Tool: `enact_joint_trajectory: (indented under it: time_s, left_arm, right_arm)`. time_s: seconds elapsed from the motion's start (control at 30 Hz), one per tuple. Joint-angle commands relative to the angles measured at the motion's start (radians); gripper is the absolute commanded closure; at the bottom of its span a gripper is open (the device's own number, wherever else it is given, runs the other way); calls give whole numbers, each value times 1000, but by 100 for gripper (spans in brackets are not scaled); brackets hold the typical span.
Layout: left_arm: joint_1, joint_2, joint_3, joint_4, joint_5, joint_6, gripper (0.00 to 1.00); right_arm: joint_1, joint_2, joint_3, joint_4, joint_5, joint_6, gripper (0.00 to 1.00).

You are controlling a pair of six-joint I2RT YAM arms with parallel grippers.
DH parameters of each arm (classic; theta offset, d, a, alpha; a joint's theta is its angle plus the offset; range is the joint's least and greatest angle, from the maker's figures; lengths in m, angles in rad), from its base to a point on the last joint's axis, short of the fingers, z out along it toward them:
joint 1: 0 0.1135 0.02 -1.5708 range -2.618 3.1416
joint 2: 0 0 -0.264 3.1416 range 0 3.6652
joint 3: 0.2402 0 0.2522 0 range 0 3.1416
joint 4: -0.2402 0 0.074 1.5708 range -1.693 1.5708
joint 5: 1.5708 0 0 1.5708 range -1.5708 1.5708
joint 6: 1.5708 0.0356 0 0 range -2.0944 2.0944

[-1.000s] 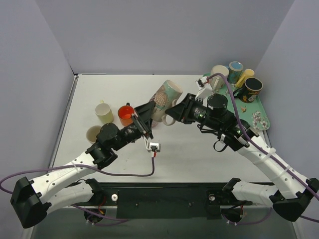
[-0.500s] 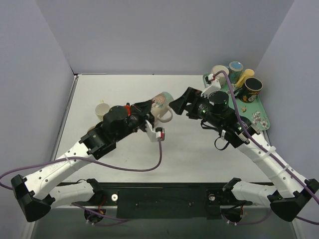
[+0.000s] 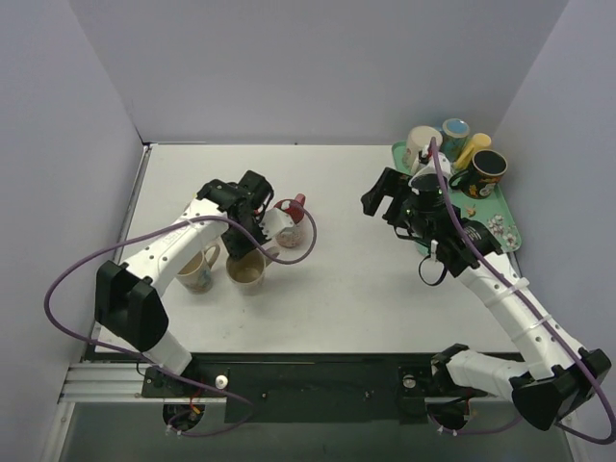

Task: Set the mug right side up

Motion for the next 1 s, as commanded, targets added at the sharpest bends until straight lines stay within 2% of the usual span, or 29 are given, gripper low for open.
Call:
enact_joint_trajectory:
  time_s: [0.0, 0.2, 0.4, 0.43, 0.5, 0.53, 0.57, 0.6, 0.67, 0.73, 0.8, 0.97]
  left_arm:
    - [65, -18, -23, -5, 27, -149, 100]
    - [150, 29, -32, 47, 83, -128, 100]
    - [191, 29, -121, 142, 117, -74, 100]
    - [194, 20, -132, 162, 116, -62, 98]
    - [196, 2, -158, 188, 113, -46, 87]
    - [196, -6, -166, 189, 120, -42, 76]
    - [196, -14, -164, 189, 126, -37, 69]
    - [196, -20, -157, 181, 128, -36, 55]
    - [197, -37, -118, 158, 133, -34, 42]
    - [202, -63, -66, 130, 136, -46, 34]
    - [206, -84, -14, 101, 133, -65, 30]
    - [236, -155, 47, 104, 123, -129, 26]
  right_arm:
    - [-66, 30, -9, -15, 26, -19, 14]
    - [-201, 75, -21, -15, 153, -33, 14]
    - [-419, 192, -32, 37, 332, -35, 16]
    - [-461, 229, -26, 61, 349, -36, 16]
    - [-506, 312, -6, 84, 406, -38, 17]
    - [-534, 340, 7, 87, 406, -36, 17]
    - [-557, 398, 42, 90, 398, -33, 18]
    - [-562, 426, 60, 92, 403, -35, 18]
    - [-569, 512, 125, 100, 420, -30, 18]
    - [-574, 604, 218, 98, 421, -21, 18]
    - [-574, 689, 307, 92, 431, -12, 18]
    - [-585, 904, 505, 31, 493, 54, 18]
